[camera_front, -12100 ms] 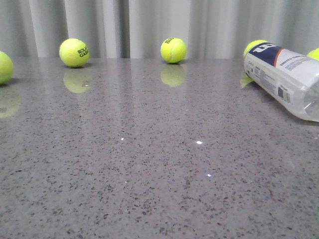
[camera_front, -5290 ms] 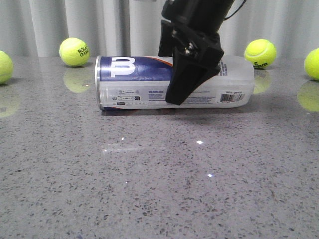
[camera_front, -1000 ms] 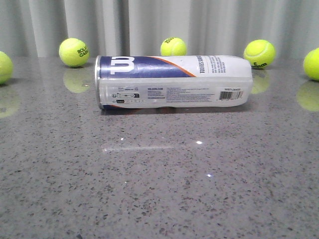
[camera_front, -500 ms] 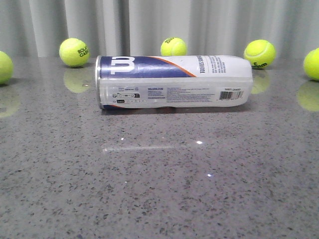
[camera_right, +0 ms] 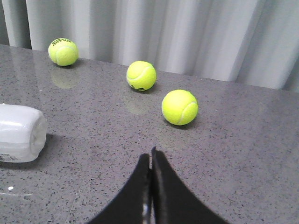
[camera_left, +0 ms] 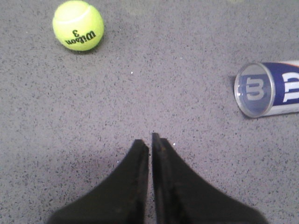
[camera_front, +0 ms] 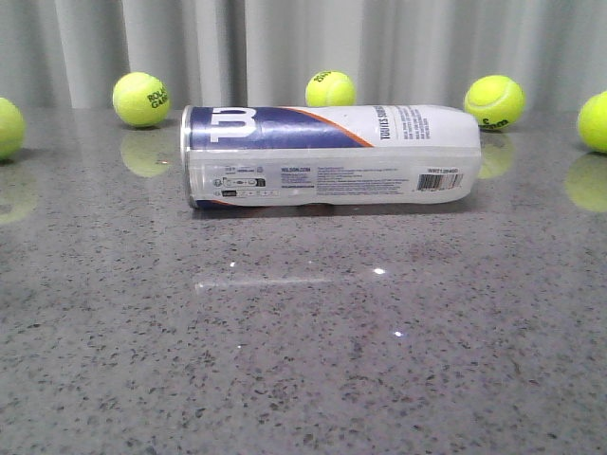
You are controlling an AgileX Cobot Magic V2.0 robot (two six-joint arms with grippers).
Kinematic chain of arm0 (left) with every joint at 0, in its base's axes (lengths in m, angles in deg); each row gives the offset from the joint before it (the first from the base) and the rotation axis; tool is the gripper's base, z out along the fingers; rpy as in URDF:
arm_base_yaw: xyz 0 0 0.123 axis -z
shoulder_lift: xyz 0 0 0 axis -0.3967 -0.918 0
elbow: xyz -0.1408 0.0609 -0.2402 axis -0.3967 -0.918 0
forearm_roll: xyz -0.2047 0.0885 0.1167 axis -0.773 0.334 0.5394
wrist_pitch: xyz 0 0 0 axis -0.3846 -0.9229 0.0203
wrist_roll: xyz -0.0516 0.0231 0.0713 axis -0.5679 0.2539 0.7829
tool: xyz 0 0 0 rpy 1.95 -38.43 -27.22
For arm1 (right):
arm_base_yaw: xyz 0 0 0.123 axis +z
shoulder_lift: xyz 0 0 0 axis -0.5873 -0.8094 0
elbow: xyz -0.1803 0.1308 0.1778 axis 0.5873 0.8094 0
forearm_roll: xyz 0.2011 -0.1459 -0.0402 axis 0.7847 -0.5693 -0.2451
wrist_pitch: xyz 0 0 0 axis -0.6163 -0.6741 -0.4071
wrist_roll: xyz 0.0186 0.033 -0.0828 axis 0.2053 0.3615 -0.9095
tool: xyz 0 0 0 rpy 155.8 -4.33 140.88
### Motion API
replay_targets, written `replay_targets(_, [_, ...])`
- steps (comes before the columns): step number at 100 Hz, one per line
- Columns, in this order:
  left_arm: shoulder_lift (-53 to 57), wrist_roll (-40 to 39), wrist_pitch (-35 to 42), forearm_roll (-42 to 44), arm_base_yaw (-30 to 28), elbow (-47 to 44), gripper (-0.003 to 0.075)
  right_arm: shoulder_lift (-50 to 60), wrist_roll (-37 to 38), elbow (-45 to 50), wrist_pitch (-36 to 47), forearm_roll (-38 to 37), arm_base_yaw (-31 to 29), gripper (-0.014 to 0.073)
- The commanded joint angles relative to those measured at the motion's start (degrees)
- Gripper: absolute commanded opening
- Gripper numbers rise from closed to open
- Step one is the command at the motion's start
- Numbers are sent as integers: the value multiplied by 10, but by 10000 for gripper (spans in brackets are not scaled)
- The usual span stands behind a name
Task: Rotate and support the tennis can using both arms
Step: 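Open the right gripper and withdraw it from the can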
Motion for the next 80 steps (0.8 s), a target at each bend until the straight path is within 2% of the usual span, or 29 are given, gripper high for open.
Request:
replay_targets(1, [0,12,24,-17,-1,19,206,-3,0,-16,45,0,-4,-66])
replay_targets(15, [0,14,33,-21,-1,19,541,-3,0,-16,45,0,-4,-66])
replay_targets(22, [0,14,50,-31,-1,15,625,-3,0,-16,45,0,-4,-66])
replay_targets(37, [-34,23,80,-126,-1,11,614,-3,0,-16,45,0,-4,-66])
replay_targets(58, [-126,194,75,-373,-1,11,583,-3,0,-16,45,0,-4,-66])
replay_targets(80, [-224,302,61,-488,-1,11,583,-3,0,-16,45,0,-4,-66])
